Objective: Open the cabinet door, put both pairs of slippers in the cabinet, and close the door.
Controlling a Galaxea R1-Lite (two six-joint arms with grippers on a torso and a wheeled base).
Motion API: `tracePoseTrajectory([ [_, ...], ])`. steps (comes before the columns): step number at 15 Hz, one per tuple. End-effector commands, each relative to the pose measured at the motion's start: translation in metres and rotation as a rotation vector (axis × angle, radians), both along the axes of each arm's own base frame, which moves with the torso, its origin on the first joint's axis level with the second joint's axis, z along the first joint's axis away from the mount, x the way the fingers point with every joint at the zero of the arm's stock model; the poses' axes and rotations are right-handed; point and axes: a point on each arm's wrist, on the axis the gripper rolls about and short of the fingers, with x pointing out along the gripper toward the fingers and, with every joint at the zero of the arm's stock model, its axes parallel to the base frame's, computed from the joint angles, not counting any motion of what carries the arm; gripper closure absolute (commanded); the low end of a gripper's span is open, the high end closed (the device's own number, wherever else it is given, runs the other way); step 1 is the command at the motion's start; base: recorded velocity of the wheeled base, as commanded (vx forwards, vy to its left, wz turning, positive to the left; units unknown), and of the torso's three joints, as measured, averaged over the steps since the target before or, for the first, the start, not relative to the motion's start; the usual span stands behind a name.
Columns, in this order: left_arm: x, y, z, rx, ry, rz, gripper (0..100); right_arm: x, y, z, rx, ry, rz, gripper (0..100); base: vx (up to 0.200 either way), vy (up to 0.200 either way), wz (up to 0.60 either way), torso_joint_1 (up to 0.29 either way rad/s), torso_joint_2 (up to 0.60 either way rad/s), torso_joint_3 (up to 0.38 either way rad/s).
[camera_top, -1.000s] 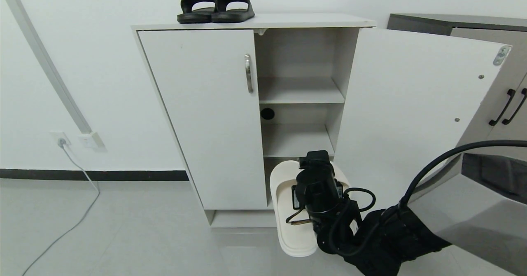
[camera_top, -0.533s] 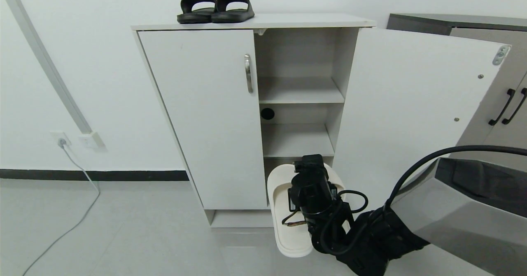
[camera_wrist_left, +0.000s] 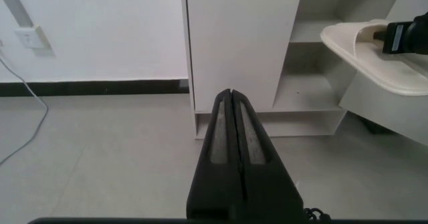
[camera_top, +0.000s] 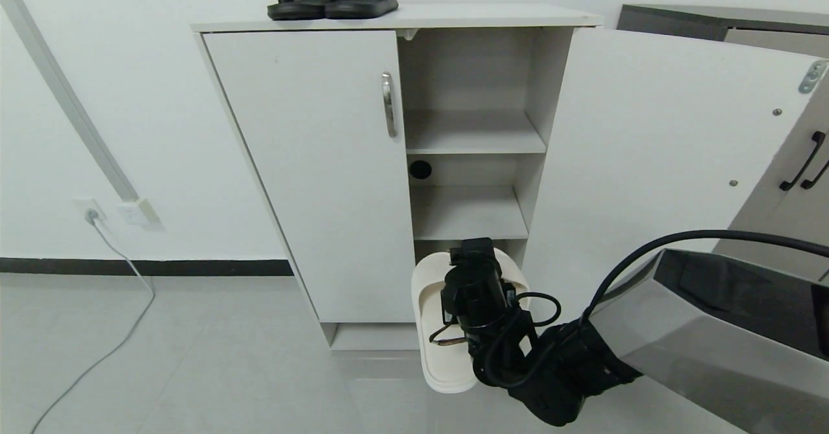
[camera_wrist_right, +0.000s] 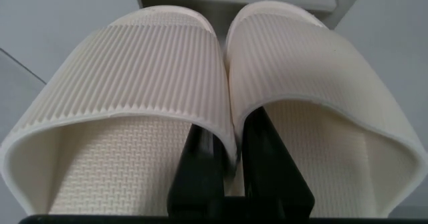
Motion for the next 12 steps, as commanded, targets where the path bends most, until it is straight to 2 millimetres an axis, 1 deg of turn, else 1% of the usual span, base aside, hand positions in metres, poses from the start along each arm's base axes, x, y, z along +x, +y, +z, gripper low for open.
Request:
tracePoseTrajectory([
  [1, 0.0, 0.0, 0.0, 0.0, 0.002, 0.001, 100, 0.002, 0.001, -0.007, -0.009, 0.007, -0.002, 100, 0.0, 0.0, 0.0, 0.002, 0.0, -0.173],
  [4, 0.0, 0.0, 0.0, 0.0, 0.002, 0.001, 100, 0.006, 0.0, -0.006, -0.006, 0.003, -0.01, 100, 0.0, 0.0, 0.0, 0.004, 0.0, -0.193],
  [8, 0.0, 0.0, 0.0, 0.0, 0.002, 0.001, 100, 0.008, -0.002, 0.003, 0.006, -0.02, -0.028, 100, 0.0, 0.0, 0.0, 0.007, 0.0, -0.198],
  [10, 0.0, 0.0, 0.0, 0.0, 0.002, 0.001, 100, 0.005, -0.006, 0.019, 0.004, -0.076, -0.03, 100, 0.0, 0.0, 0.0, 0.002, 0.0, -0.188],
  [12, 0.0, 0.0, 0.0, 0.0, 0.002, 0.001, 100, 0.005, -0.009, 0.029, -0.002, -0.158, -0.036, 100, 0.0, 0.0, 0.0, 0.002, 0.0, -0.195],
])
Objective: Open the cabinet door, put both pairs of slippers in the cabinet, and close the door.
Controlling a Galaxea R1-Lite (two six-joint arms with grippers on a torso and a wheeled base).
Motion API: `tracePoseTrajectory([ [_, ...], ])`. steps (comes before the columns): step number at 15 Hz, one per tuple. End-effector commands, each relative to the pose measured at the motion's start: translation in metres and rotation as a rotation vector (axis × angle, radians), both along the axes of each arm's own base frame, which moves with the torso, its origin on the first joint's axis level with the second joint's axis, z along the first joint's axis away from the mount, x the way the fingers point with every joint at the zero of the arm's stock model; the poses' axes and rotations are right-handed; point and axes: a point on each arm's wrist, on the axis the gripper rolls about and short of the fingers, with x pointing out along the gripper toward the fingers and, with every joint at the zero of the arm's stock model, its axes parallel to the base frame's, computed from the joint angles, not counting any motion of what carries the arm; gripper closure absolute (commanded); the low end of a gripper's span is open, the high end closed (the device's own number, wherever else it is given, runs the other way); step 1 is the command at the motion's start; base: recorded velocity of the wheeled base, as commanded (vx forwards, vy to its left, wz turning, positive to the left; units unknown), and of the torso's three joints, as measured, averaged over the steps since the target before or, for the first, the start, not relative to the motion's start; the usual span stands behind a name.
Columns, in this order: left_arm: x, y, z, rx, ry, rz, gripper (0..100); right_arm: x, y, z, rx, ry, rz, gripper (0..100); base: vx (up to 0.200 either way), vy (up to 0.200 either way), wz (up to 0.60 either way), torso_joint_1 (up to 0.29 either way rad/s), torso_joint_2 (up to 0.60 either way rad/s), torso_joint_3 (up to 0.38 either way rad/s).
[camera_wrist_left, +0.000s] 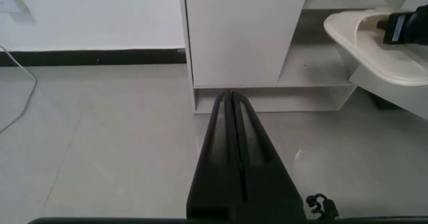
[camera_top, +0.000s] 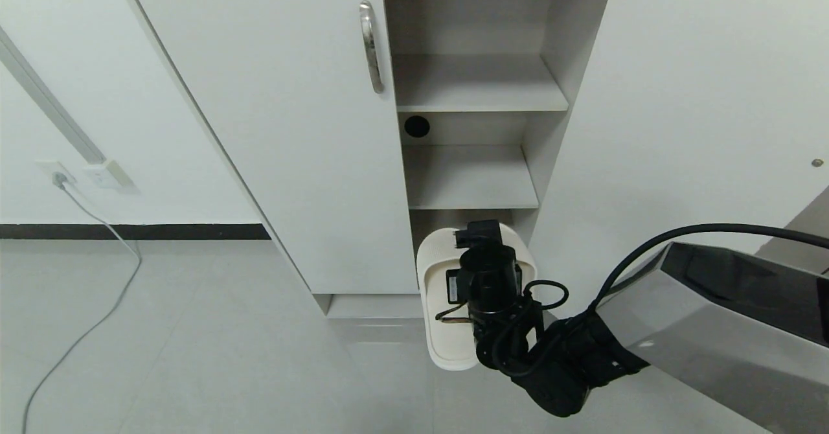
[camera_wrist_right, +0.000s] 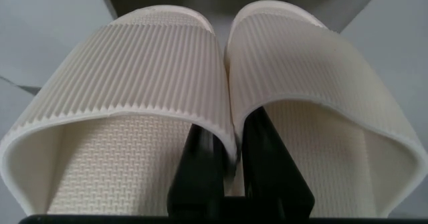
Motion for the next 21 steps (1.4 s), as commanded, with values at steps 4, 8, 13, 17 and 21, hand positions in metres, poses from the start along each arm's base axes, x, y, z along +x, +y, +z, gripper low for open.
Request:
tracePoseTrajectory([
  [4, 0.0, 0.0, 0.0, 0.002, 0.002, 0.003, 100, -0.003, -0.007, 0.012, 0.002, -0.07, -0.019, 100, 0.0, 0.0, 0.0, 0.005, 0.0, -0.187],
  [8, 0.0, 0.0, 0.0, 0.0, 0.002, 0.003, 100, 0.004, -0.013, 0.013, 0.005, -0.072, -0.049, 100, 0.0, 0.0, 0.0, 0.001, 0.0, -0.025],
  [13, 0.0, 0.0, 0.0, 0.0, 0.002, 0.001, 100, 0.003, -0.013, 0.018, 0.015, -0.081, -0.048, 100, 0.12, 0.0, 0.0, 0.001, 0.0, 0.0],
  [17, 0.0, 0.0, 0.0, 0.0, 0.002, 0.001, 100, 0.003, -0.013, 0.019, 0.018, -0.083, -0.048, 100, 0.2, 0.0, 0.0, -0.001, 0.0, 0.001],
  [21, 0.0, 0.0, 0.0, 0.0, 0.0, 0.001, 100, 0.003, -0.014, 0.02, 0.019, -0.084, -0.049, 100, 0.2, 0.0, 0.0, 0.006, 0.0, -0.001],
])
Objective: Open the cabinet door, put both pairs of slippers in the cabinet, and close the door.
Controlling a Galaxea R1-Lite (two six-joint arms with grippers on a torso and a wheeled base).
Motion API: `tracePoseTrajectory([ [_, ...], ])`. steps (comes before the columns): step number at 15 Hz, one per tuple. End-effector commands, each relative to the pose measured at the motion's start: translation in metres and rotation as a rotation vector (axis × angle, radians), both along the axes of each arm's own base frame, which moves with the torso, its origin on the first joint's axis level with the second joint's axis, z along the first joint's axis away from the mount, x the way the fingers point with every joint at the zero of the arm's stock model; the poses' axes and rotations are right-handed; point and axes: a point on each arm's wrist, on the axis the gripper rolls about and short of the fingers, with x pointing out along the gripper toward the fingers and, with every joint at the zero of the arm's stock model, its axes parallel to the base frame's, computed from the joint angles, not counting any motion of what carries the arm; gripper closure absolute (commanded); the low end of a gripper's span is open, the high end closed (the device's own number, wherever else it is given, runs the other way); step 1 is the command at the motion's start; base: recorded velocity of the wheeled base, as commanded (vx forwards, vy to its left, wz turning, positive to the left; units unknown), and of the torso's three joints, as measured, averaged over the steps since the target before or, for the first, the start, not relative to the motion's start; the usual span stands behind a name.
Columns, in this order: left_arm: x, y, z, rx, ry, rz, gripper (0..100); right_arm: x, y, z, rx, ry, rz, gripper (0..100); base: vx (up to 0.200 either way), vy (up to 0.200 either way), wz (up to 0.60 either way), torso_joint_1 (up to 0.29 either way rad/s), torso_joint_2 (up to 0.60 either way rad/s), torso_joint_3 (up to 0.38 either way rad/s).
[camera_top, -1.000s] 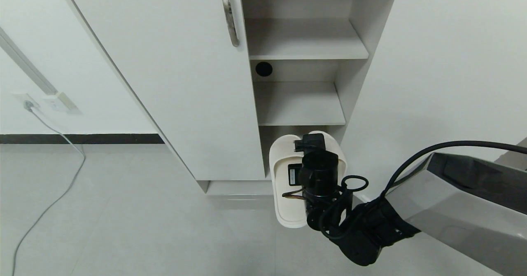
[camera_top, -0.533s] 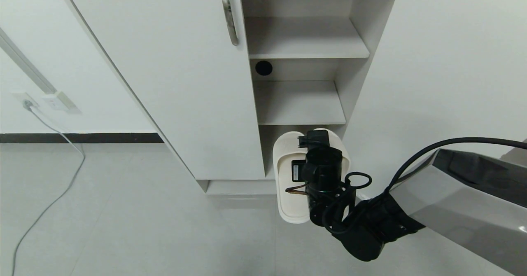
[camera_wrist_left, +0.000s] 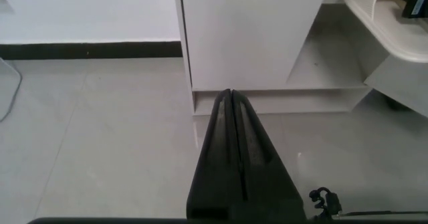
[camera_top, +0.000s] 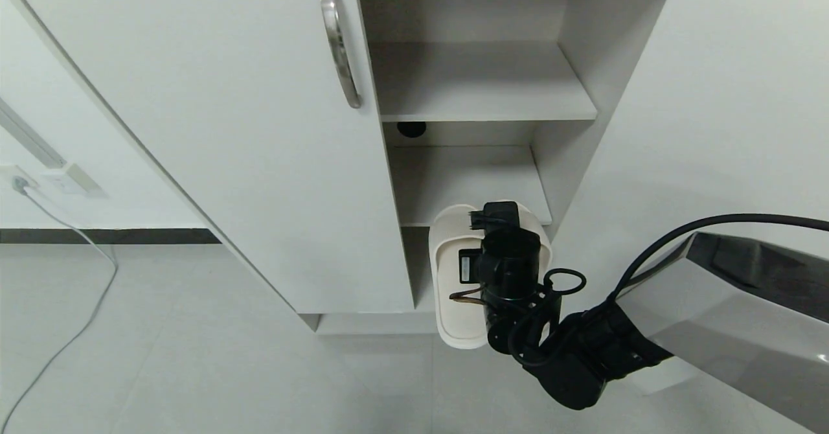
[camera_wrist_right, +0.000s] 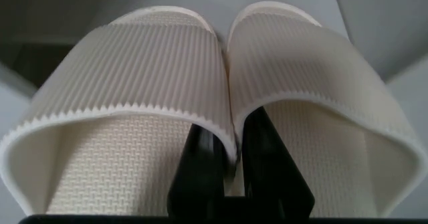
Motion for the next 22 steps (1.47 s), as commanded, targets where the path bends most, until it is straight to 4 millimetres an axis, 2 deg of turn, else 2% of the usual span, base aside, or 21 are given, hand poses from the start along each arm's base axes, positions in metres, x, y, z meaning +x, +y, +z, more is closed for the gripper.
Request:
tracePoseTrajectory([
  [1, 0.0, 0.0, 0.0, 0.0, 0.002, 0.001, 100, 0.0, 0.0, 0.0, 0.0, 0.0, -0.001, 100, 0.0, 0.0, 0.0, 0.0, 0.0, 0.0],
  [3, 0.0, 0.0, 0.0, 0.0, 0.0, 0.001, 100, 0.002, 0.001, -0.001, 0.001, -0.001, -0.001, 100, 0.0, 0.0, 0.0, 0.0, 0.0, 0.0],
  [5, 0.0, 0.0, 0.0, 0.0, 0.0, 0.001, 100, 0.013, 0.004, -0.001, 0.016, -0.017, -0.013, 100, 0.0, 0.0, 0.0, 0.0, 0.0, 0.0],
  [7, 0.0, 0.0, 0.0, -0.002, 0.0, 0.005, 100, 0.027, 0.006, -0.003, 0.025, -0.03, -0.027, 100, 0.0, 0.0, 0.0, 0.0, 0.0, 0.0],
  [10, 0.0, 0.0, 0.0, -0.003, 0.0, 0.007, 100, 0.06, 0.002, 0.0, 0.011, -0.039, -0.065, 100, 0.0, 0.0, 0.0, 0.0, 0.0, 0.0],
  [11, 0.0, 0.0, 0.0, -0.003, 0.0, 0.007, 100, 0.06, 0.002, 0.0, 0.011, -0.039, -0.065, 100, 0.0, 0.0, 0.0, 0.0, 0.0, 0.0],
  [12, 0.0, 0.0, 0.0, -0.003, 0.0, 0.007, 100, 0.076, 0.001, 0.005, 0.008, -0.037, -0.044, 100, 0.0, 0.0, 0.0, 0.0, 0.0, 0.0],
  [16, 0.0, 0.0, 0.0, -0.003, 0.0, 0.008, 100, 0.104, 0.0, 0.017, 0.004, -0.062, -0.066, 100, 0.0, 0.0, 0.0, 0.0, 0.0, 0.0],
  [22, 0.0, 0.0, 0.0, -0.003, 0.0, 0.008, 100, 0.115, 0.003, 0.027, -0.006, -0.091, -0.041, 100, 0.0, 0.0, 0.0, 0.0, 0.0, 0.0],
])
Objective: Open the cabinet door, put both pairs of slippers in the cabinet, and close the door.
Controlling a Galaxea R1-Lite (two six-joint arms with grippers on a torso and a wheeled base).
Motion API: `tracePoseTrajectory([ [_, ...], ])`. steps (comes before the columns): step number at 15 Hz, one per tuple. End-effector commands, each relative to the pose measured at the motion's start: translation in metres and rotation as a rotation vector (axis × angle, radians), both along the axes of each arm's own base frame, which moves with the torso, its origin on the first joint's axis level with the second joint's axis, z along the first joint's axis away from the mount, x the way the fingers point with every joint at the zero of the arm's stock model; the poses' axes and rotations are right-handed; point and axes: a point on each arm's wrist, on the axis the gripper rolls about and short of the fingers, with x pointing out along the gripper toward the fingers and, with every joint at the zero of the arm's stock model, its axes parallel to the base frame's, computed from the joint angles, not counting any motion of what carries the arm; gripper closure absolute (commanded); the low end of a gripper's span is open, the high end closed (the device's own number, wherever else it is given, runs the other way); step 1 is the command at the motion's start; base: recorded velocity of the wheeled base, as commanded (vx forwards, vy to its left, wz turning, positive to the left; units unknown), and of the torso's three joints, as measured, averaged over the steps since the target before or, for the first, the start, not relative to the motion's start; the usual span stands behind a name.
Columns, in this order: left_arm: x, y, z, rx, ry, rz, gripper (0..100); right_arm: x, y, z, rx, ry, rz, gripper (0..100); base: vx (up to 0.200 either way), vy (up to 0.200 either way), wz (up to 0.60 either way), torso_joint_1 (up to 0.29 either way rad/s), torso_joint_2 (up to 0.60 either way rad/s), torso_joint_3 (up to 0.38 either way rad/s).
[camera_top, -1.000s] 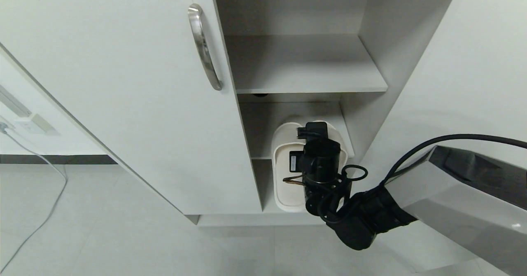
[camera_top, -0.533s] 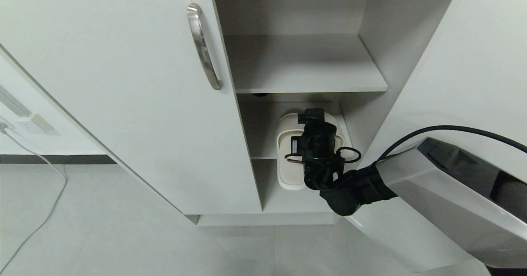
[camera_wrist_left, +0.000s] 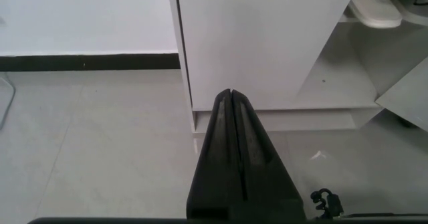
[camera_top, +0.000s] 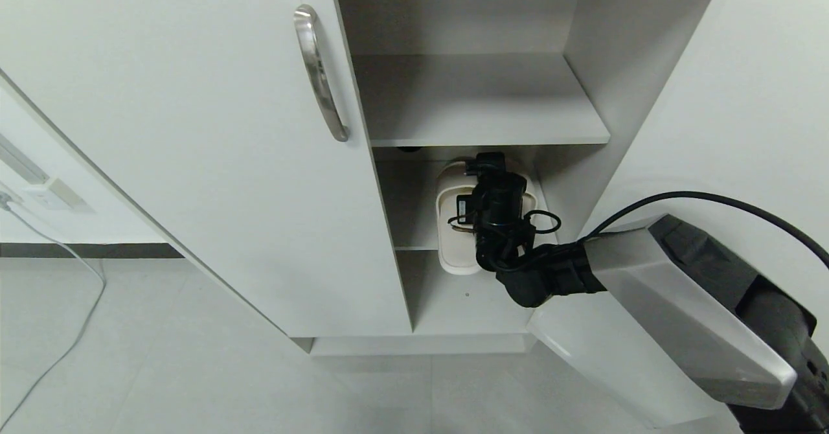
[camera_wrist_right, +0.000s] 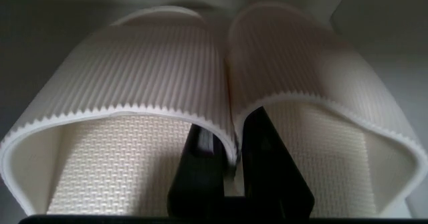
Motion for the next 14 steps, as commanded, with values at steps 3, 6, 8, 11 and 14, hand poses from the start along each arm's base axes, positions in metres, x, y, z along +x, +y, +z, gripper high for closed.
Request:
tracePoseTrajectory([
  [3, 0.0001, 0.0, 0.0, 0.0, 0.001, 0.001, 100, 0.0095, -0.002, -0.005, -0.001, 0.0, -0.014, 100, 0.0, 0.0, 0.0, 0.0, 0.0, 0.0],
  [6, 0.0001, 0.0, 0.0, 0.0, 0.001, 0.001, 100, 0.0115, -0.0026, -0.0056, -0.001, 0.0, -0.017, 100, 0.0, 0.0, 0.0, 0.0, 0.0, 0.0],
  [8, 0.0001, 0.0, 0.0, 0.0, 0.001, 0.002, 100, 0.0115, -0.0025, -0.0055, -0.001, 0.002, -0.017, 100, 0.0, 0.0, 0.0, 0.0, 0.0, 0.0],
  [11, 0.0001, 0.0, 0.0, 0.0, 0.001, 0.002, 100, 0.0115, -0.0016, -0.0082, -0.01, 0.013, -0.015, 100, 0.0, 0.0, 0.0, 0.0, 0.0, 0.0],
  [14, 0.0001, 0.0, 0.0, 0.0, 0.001, 0.002, 100, 0.0121, -0.0011, -0.012, -0.014, 0.02, -0.015, 0, 0.0, 0.0, 0.0, 0.0, 0.0, 0.0],
])
